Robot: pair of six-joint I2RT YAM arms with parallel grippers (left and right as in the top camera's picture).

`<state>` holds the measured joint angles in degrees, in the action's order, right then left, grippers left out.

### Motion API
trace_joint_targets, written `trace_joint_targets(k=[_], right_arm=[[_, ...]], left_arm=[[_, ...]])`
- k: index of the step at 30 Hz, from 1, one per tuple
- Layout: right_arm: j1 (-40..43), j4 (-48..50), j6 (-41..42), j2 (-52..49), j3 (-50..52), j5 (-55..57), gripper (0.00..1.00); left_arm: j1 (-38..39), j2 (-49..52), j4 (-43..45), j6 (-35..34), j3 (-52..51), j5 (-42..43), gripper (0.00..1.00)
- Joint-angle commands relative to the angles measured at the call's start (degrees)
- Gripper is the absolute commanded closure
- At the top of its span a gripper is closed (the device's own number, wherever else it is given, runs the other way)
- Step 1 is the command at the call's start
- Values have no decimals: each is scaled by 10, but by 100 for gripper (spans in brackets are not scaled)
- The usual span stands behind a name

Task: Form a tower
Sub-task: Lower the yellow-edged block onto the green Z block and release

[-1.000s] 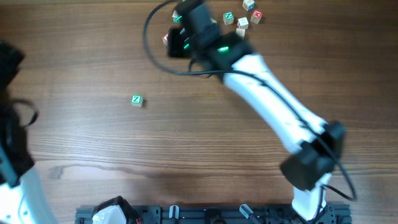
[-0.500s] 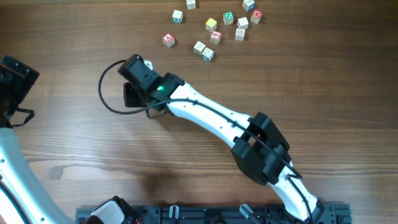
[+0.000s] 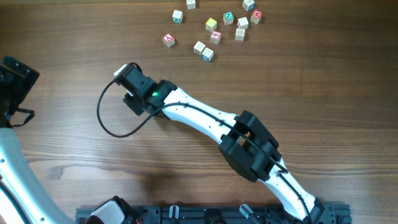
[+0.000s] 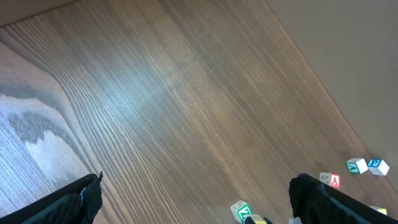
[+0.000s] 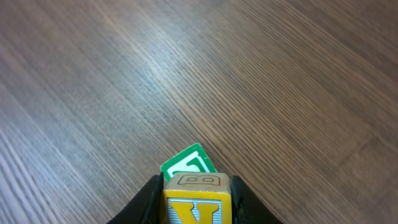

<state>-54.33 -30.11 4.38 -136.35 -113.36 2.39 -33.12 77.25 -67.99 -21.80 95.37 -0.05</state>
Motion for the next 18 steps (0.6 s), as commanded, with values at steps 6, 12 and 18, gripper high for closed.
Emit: trace_joint_targets(k=[6, 12, 18], right_arm=[[-1, 20, -120, -22, -2, -25, 70], [-1, 36, -139, -40, -2, -22, 64], [2, 40, -139, -40, -3, -20, 1]], left_arm=[[-3, -7, 0, -6, 2, 7, 0], [-3, -7, 0, -6, 2, 7, 0], [-3, -7, 0, -6, 2, 7, 0]])
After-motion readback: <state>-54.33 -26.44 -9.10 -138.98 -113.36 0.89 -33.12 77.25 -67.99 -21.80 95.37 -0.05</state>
